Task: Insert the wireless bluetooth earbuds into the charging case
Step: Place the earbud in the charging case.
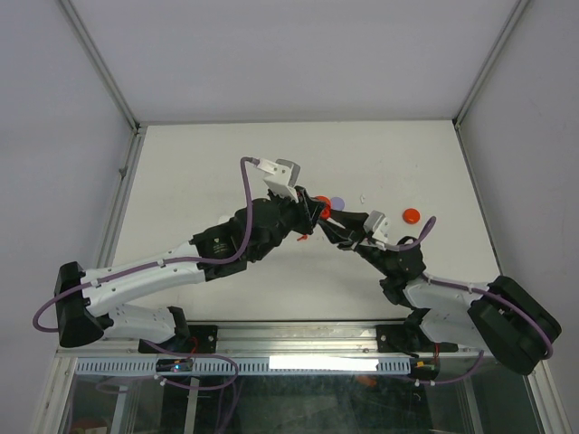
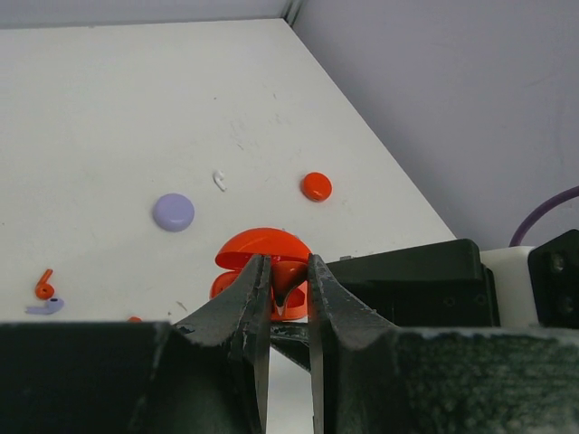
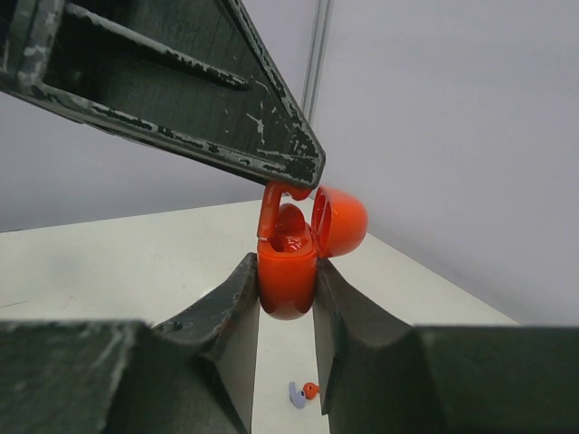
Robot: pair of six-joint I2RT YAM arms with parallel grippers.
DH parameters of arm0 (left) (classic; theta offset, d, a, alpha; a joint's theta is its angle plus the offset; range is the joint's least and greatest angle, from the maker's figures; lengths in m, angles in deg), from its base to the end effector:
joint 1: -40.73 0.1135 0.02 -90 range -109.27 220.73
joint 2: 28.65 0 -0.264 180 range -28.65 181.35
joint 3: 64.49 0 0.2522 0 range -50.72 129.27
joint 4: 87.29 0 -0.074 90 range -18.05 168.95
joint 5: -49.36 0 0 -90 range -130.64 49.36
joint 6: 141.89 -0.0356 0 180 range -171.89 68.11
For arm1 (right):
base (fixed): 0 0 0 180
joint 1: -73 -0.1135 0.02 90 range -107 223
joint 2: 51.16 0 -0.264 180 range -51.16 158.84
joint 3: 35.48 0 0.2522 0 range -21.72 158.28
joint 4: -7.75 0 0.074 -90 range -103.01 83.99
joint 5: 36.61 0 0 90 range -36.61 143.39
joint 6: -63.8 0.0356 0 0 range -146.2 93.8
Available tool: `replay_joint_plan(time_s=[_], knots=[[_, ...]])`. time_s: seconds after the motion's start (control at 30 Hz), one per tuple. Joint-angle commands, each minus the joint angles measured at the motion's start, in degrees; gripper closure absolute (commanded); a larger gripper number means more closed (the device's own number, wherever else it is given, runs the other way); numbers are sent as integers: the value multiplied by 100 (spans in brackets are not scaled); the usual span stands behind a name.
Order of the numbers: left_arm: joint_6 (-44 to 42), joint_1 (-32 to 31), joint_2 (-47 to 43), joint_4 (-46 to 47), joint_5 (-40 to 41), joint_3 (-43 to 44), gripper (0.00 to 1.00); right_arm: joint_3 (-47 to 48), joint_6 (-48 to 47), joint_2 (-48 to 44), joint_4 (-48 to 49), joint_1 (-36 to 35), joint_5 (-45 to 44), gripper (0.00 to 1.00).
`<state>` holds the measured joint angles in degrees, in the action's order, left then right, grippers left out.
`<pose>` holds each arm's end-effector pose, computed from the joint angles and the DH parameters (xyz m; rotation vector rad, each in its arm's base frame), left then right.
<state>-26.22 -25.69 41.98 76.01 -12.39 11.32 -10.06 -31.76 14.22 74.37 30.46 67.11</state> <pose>0.1302 -0.2562 0.3643 0.2751 1.7849 -0.7311 0.1419 0.1417 0.2402 -0.6593 0.9386 0.7072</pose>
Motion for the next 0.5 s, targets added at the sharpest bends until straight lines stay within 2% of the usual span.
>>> replay_joint_plan(time_s=[0.0, 0.47], knots=[[-296, -54, -30, 401, 163, -21, 92, 37, 29, -207, 409, -34, -99, 100], [-660, -138, 37, 454, -52, -96, 91, 38, 46, -253, 408, -35, -71, 100]])
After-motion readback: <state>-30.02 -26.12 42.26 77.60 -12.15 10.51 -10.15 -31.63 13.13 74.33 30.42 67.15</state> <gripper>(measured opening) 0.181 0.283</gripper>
